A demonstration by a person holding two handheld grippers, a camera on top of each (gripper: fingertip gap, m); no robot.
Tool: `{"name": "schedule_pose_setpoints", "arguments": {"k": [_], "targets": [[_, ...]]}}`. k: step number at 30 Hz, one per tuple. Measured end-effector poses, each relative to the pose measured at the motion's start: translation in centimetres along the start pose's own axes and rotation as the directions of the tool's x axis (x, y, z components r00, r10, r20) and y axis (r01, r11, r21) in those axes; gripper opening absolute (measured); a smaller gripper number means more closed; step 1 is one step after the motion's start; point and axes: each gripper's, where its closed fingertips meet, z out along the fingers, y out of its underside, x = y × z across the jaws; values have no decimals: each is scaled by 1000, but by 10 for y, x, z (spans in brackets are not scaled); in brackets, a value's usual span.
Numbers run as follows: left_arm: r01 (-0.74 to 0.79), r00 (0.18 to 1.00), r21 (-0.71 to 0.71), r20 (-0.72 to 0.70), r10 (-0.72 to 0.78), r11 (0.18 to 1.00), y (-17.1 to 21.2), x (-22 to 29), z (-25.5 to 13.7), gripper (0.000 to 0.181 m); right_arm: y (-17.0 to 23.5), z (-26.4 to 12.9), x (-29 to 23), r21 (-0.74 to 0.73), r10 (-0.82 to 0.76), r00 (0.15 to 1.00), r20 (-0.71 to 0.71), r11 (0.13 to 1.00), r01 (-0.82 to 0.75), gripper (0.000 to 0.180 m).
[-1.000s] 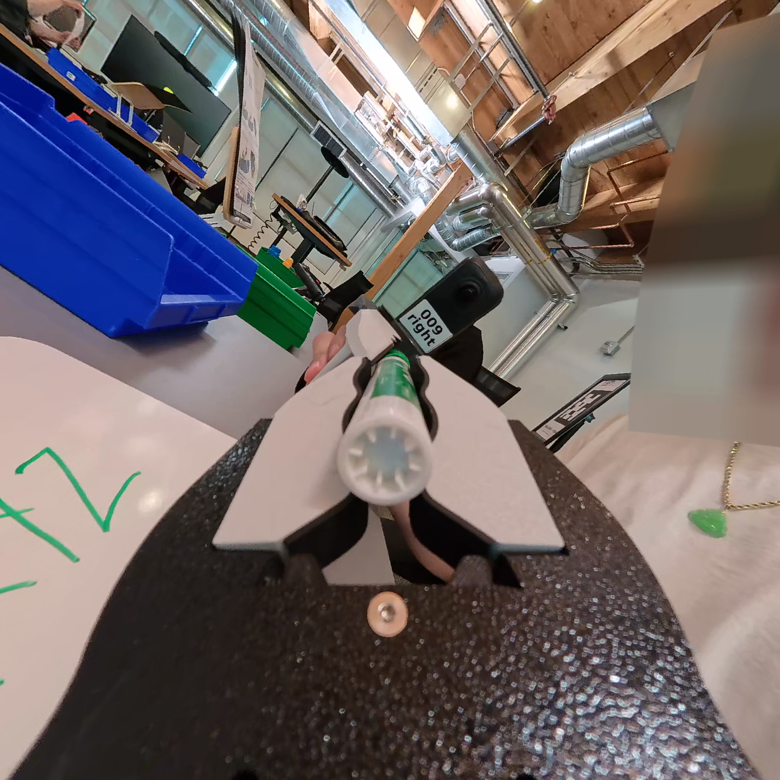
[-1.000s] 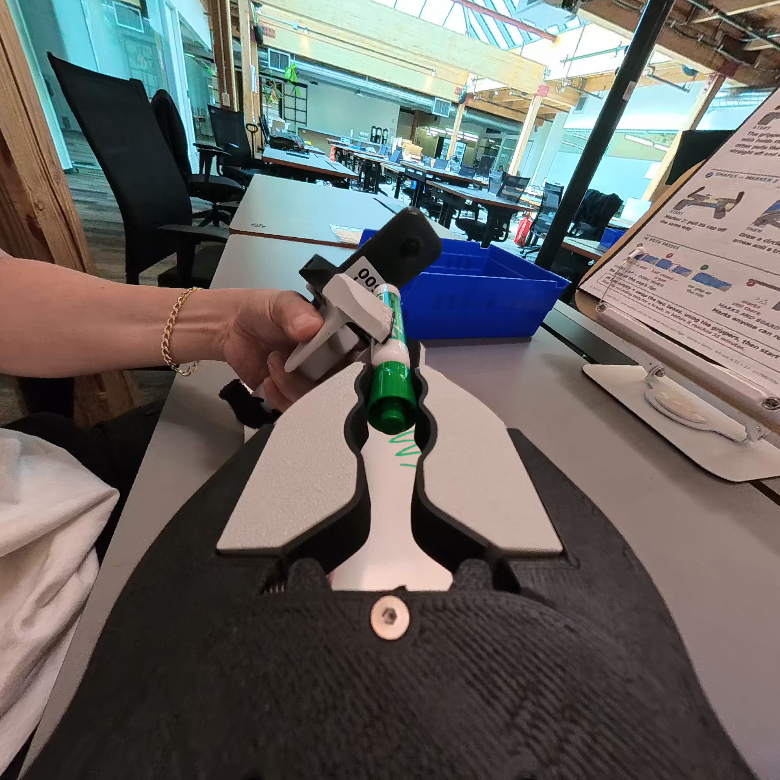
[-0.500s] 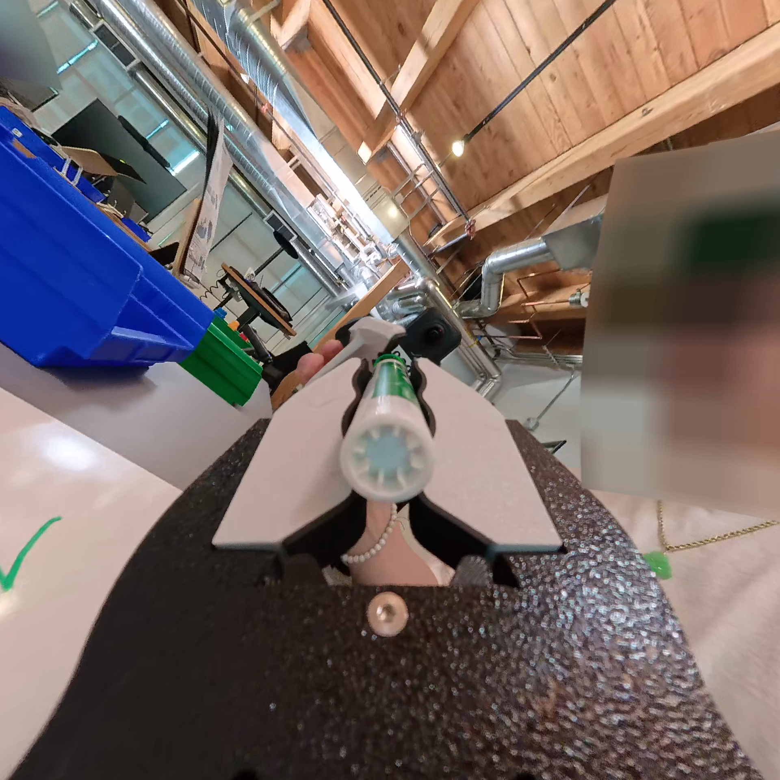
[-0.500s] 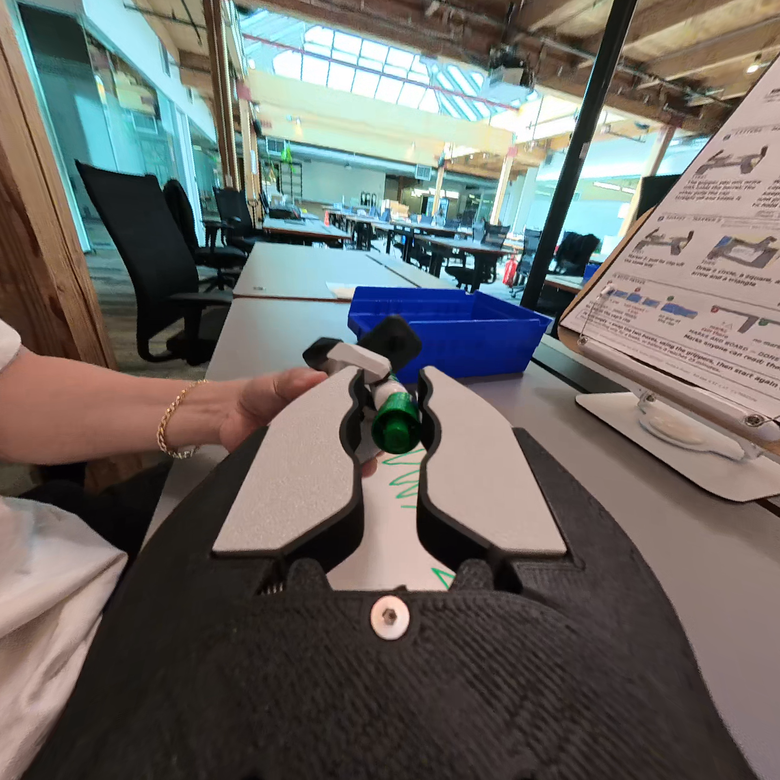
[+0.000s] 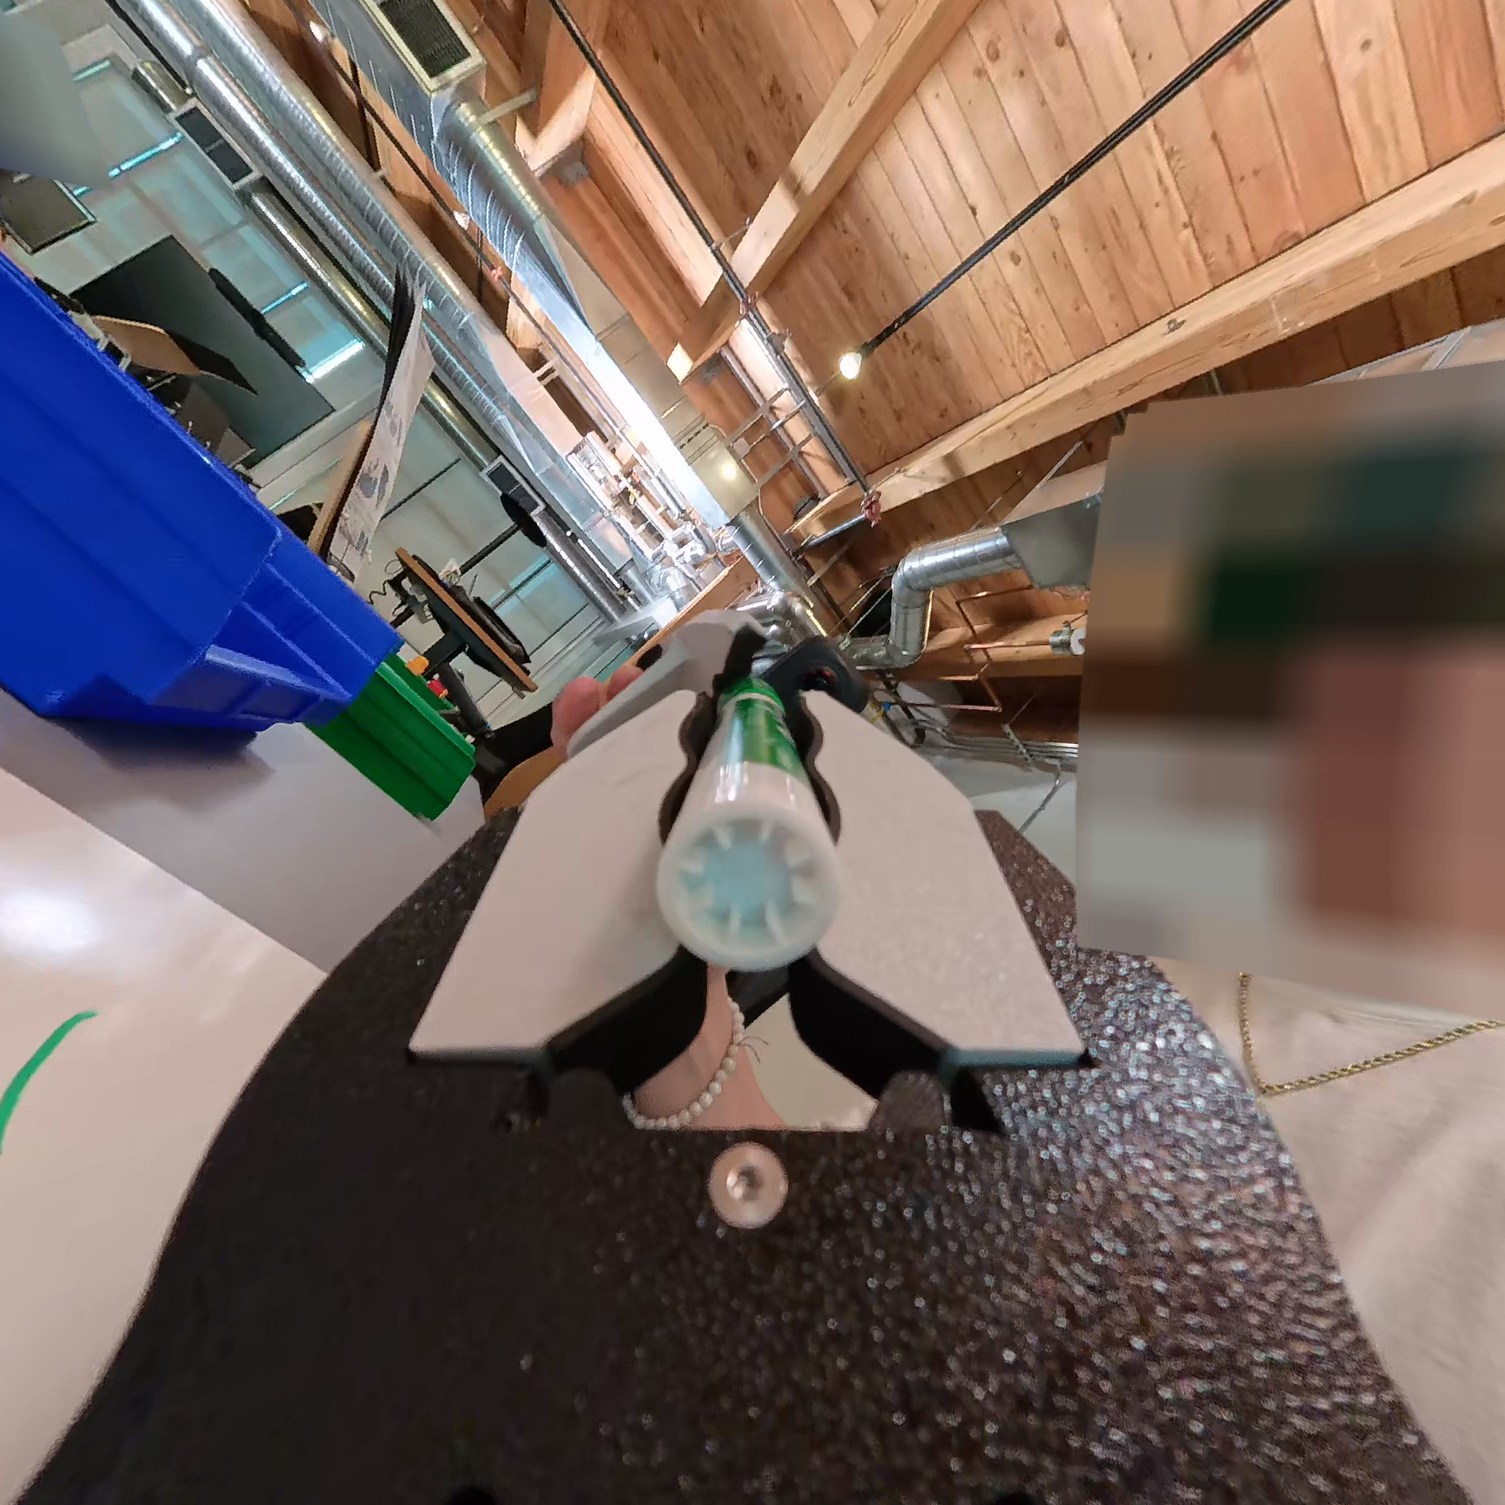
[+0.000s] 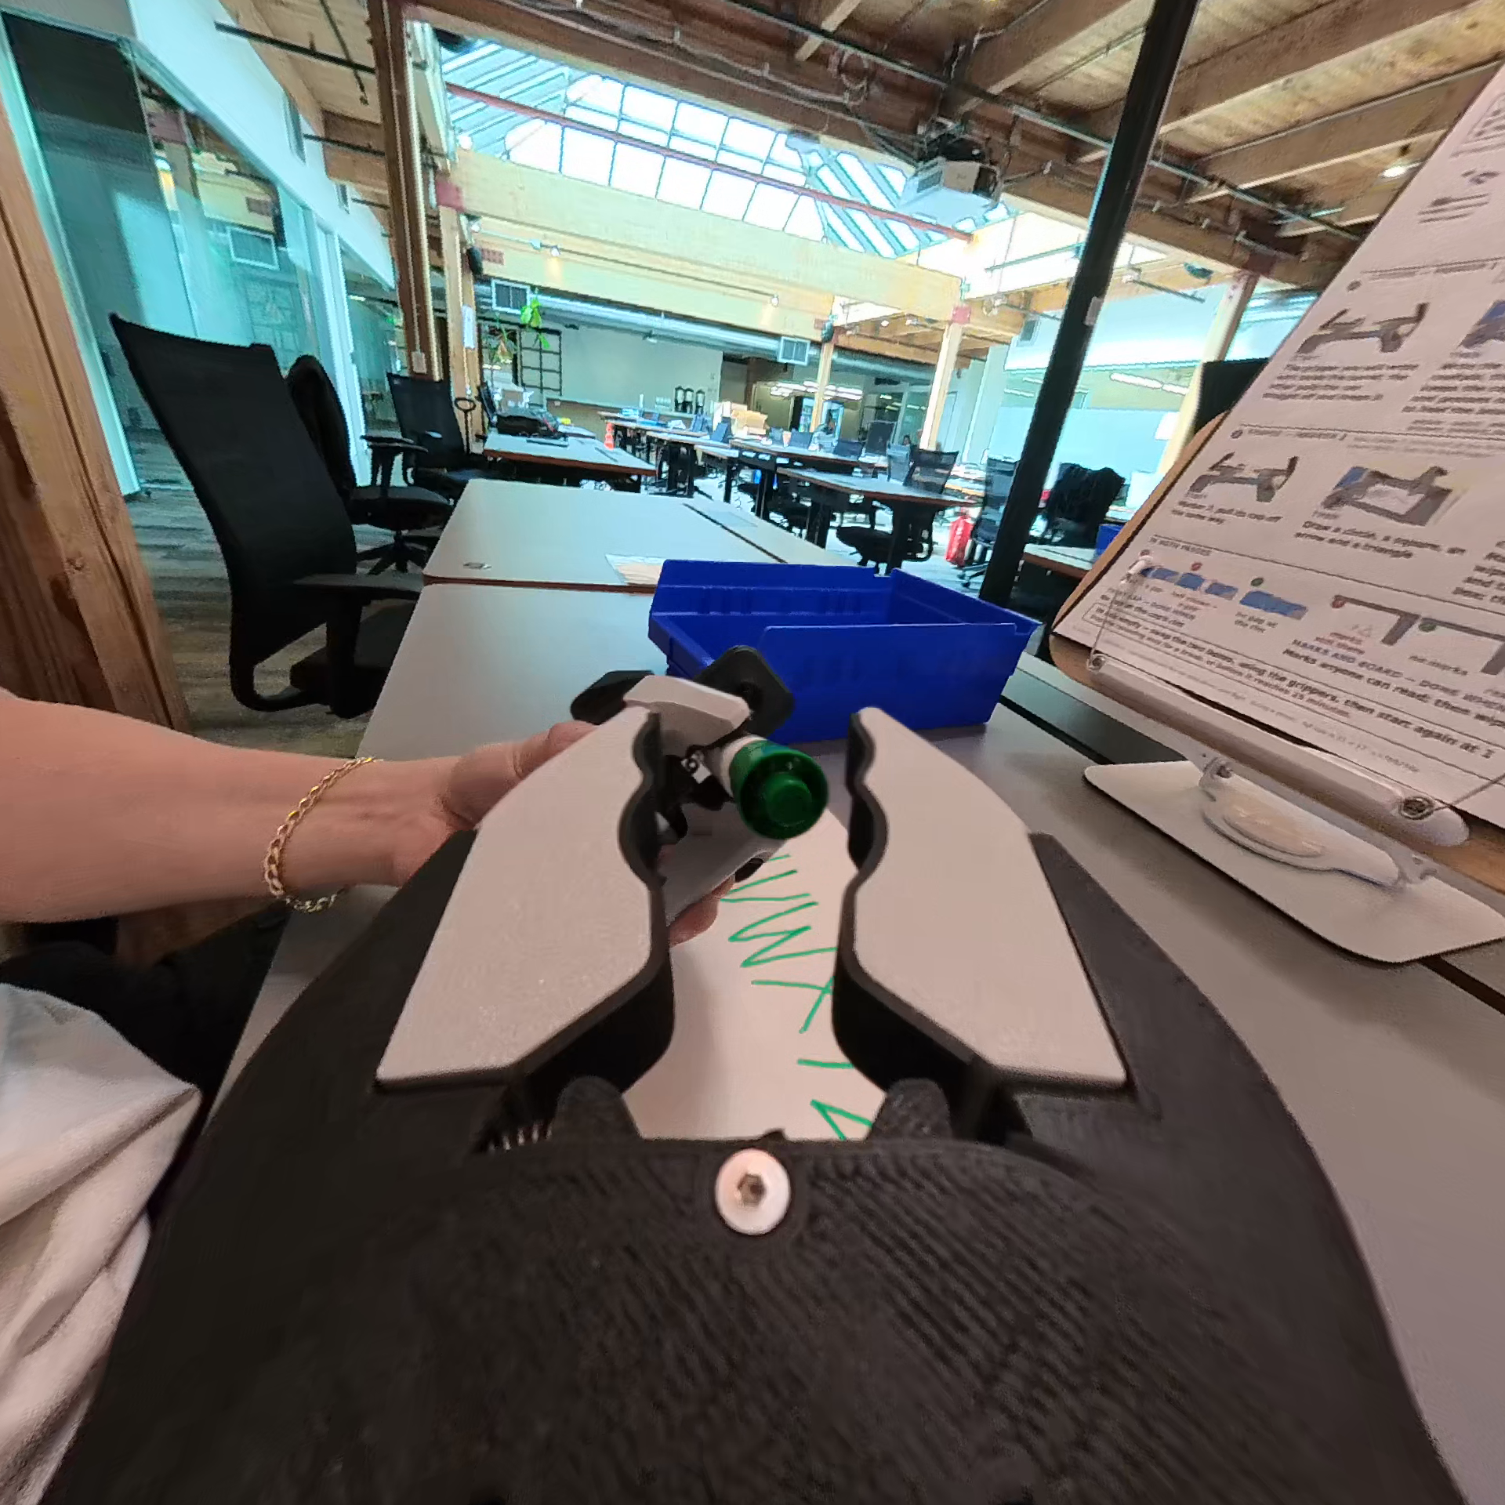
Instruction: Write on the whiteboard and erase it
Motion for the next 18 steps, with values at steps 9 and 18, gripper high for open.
{"name": "schedule_pose_setpoints", "arguments": {"k": [9, 18], "targets": [[-57, 998, -27, 4, 57, 998, -4, 7, -1, 19, -7, -12, -1, 28, 20, 999, 42, 999, -22, 22], [-123, 990, -93, 54, 128, 988, 0, 6, 1, 19, -2, -15, 1, 48, 99, 991, 86, 993, -104, 19]]}}
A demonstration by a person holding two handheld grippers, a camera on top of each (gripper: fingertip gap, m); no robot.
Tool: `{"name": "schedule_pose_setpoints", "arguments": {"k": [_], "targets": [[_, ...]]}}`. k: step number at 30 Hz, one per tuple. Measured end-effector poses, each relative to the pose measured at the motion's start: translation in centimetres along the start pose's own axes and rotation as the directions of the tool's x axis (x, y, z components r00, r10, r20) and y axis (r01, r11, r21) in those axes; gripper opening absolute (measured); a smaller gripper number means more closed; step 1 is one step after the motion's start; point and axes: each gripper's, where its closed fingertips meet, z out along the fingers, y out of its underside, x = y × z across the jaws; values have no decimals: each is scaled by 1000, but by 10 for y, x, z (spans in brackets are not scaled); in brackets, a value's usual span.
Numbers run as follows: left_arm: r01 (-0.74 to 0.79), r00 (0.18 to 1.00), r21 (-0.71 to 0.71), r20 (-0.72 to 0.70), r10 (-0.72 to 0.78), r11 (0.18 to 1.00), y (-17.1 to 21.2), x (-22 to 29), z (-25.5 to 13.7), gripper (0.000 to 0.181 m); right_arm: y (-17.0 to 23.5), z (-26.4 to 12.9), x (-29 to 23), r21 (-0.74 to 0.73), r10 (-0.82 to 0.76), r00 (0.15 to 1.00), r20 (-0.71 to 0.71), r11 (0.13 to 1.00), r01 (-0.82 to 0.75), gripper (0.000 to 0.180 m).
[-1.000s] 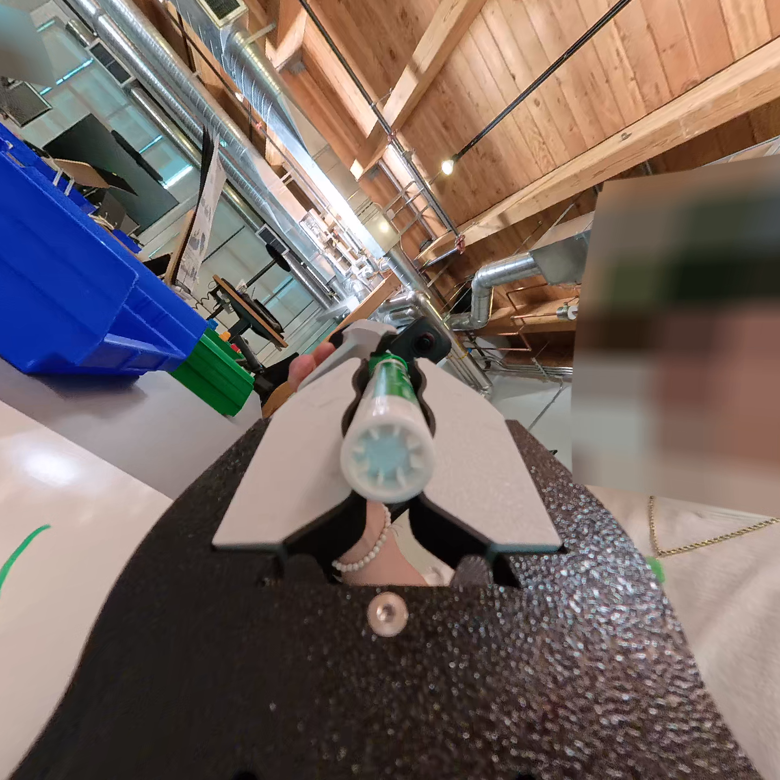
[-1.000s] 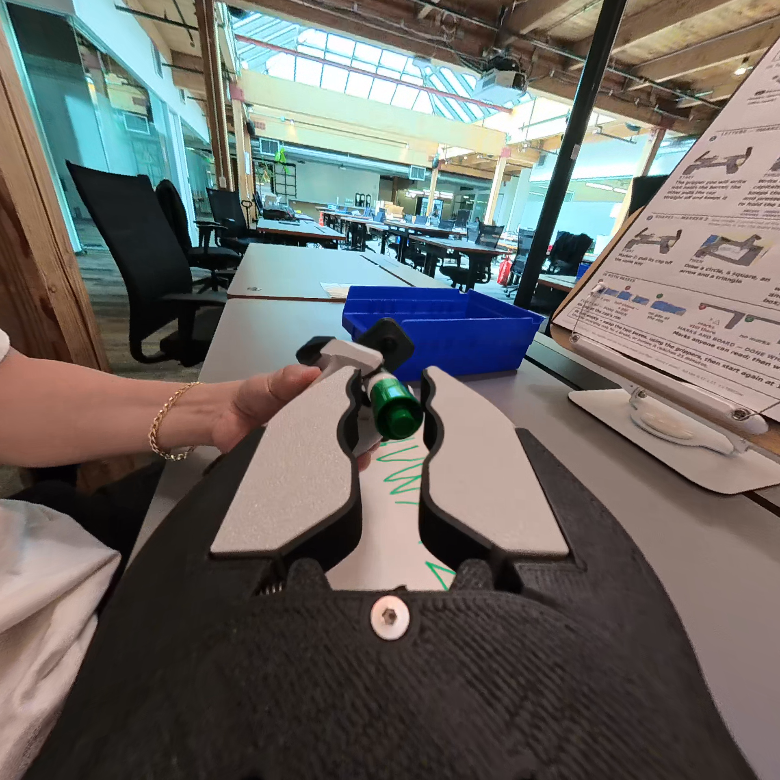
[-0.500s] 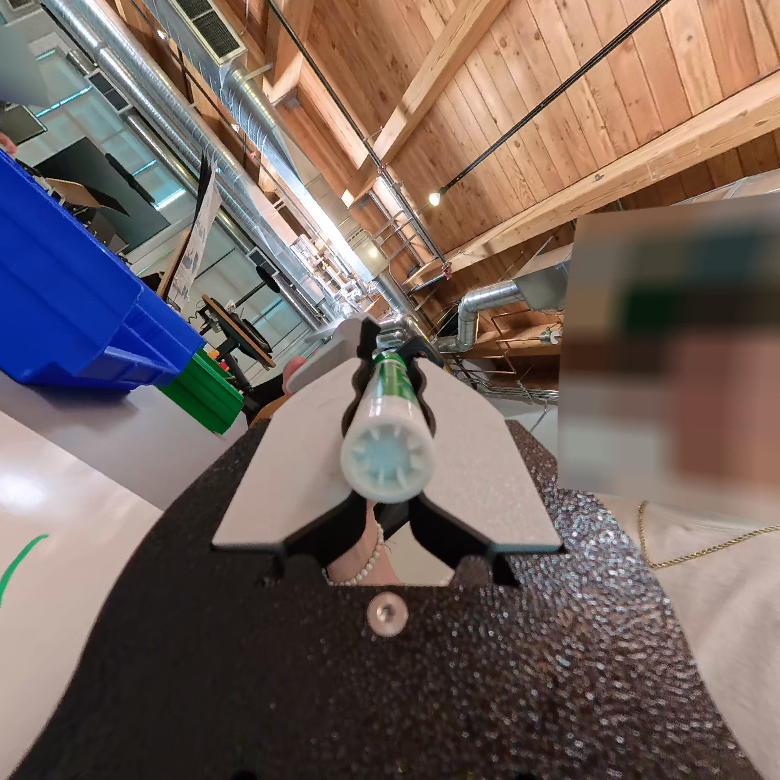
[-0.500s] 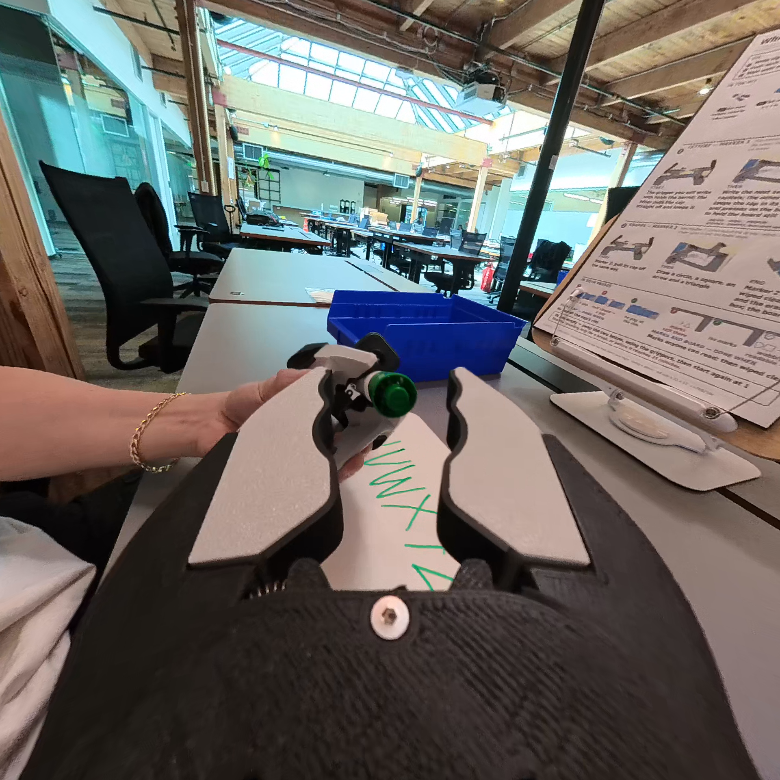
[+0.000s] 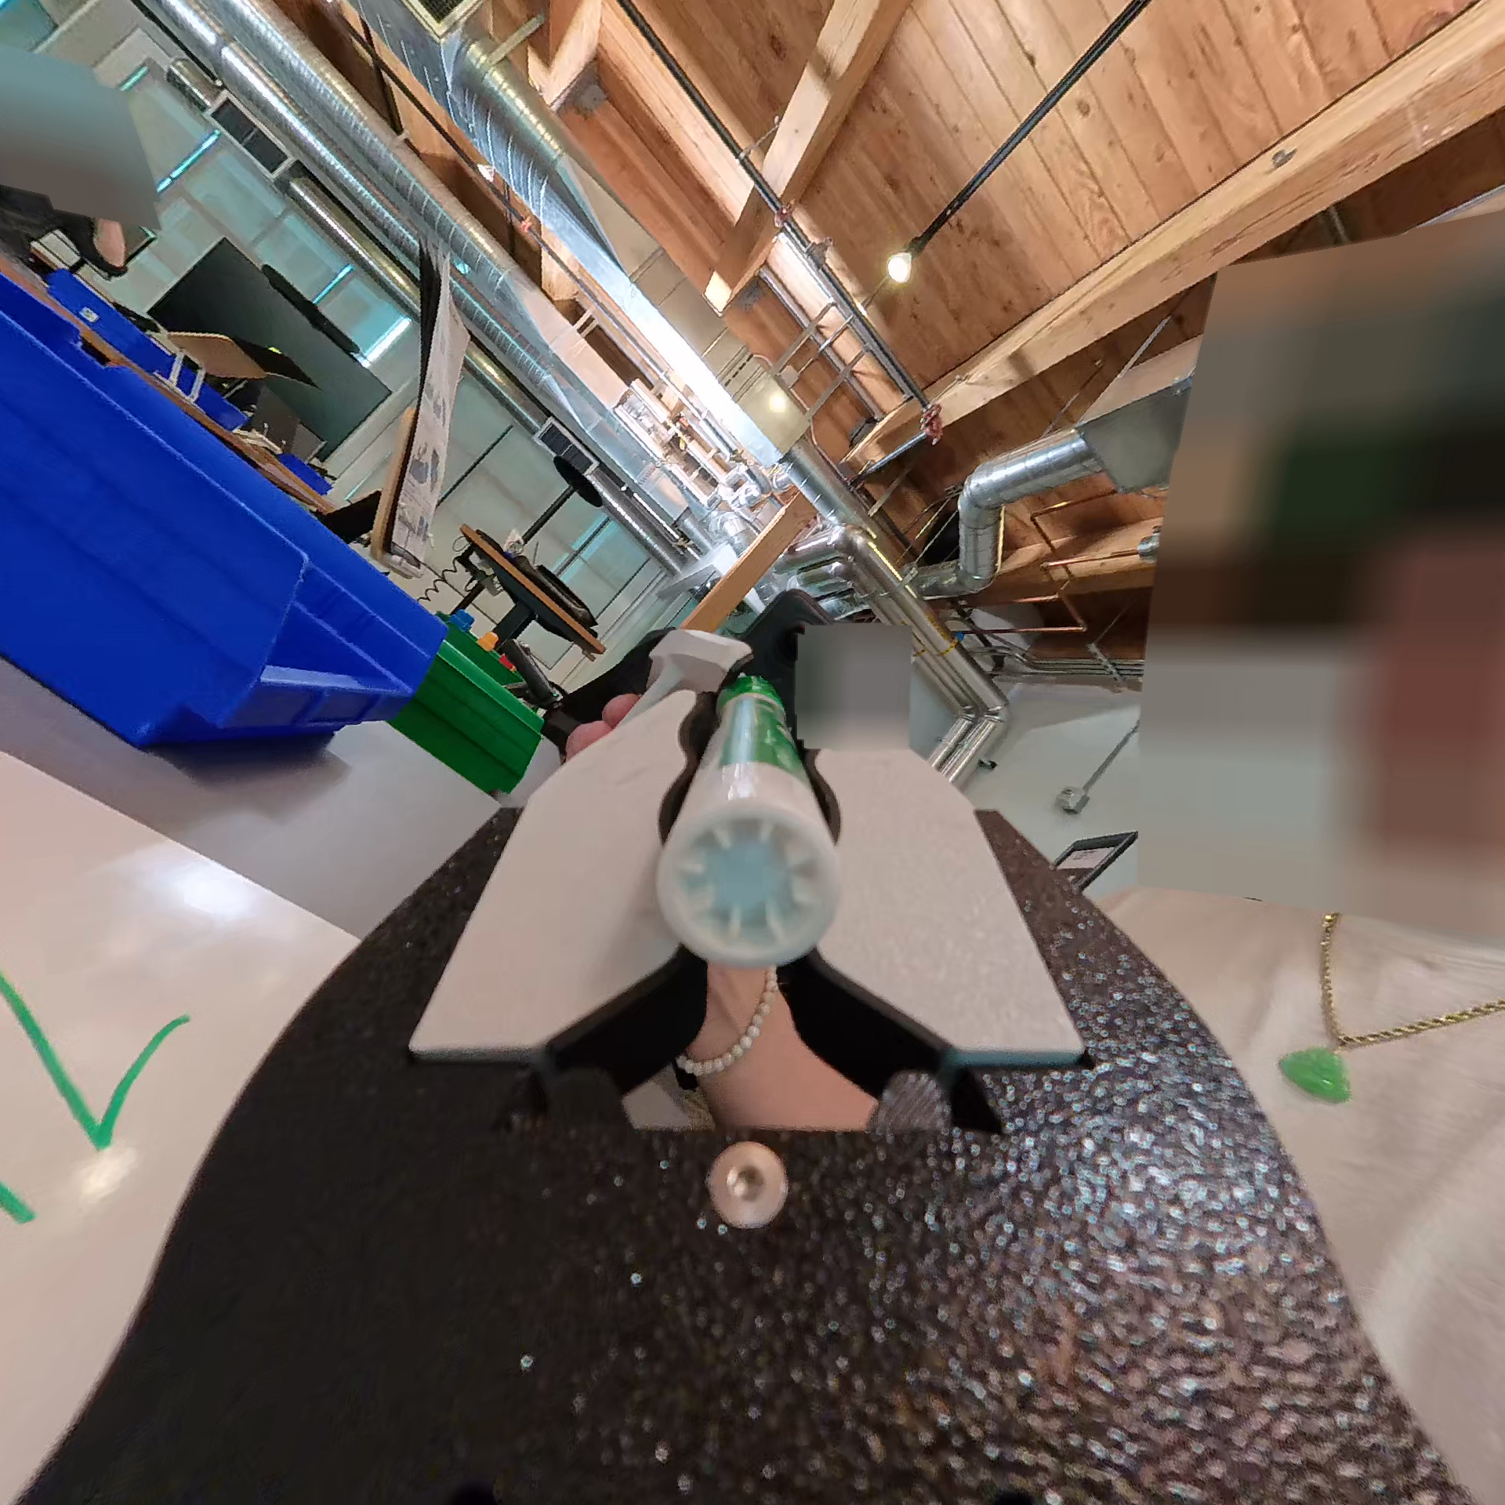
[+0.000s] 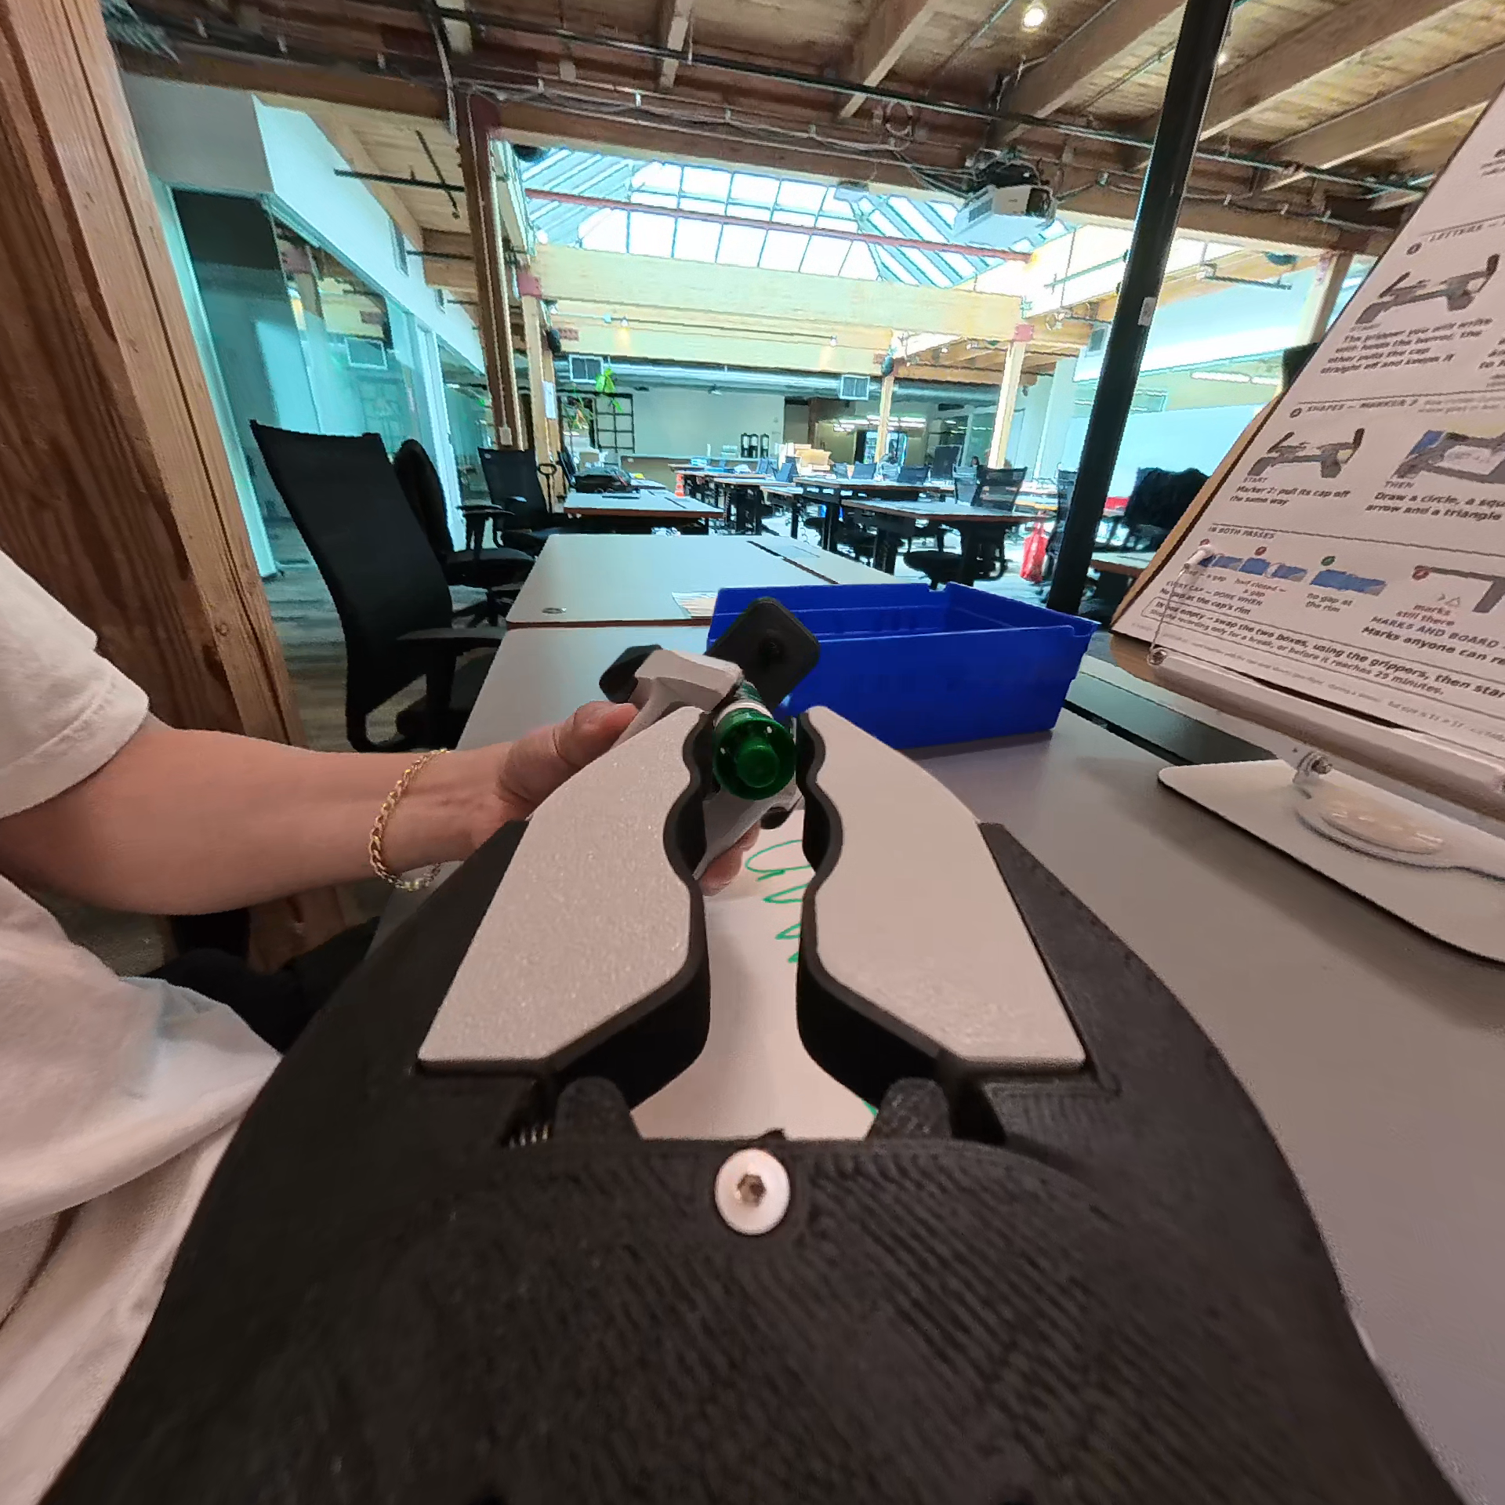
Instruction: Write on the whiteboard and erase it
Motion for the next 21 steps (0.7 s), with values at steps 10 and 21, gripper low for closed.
{"name": "schedule_pose_setpoints", "arguments": {"k": [10, 21], "targets": [[-102, 986, -87, 119, 112, 991, -1, -8, -1, 19, 6, 0, 8, 62, 5, 999, -54, 998, -2, 18], [-42, 994, 34, 101, 38, 999, -6, -1, 9, 19, -13, -2, 12, 307, 200, 980, -1, 932, -190, 18]]}}
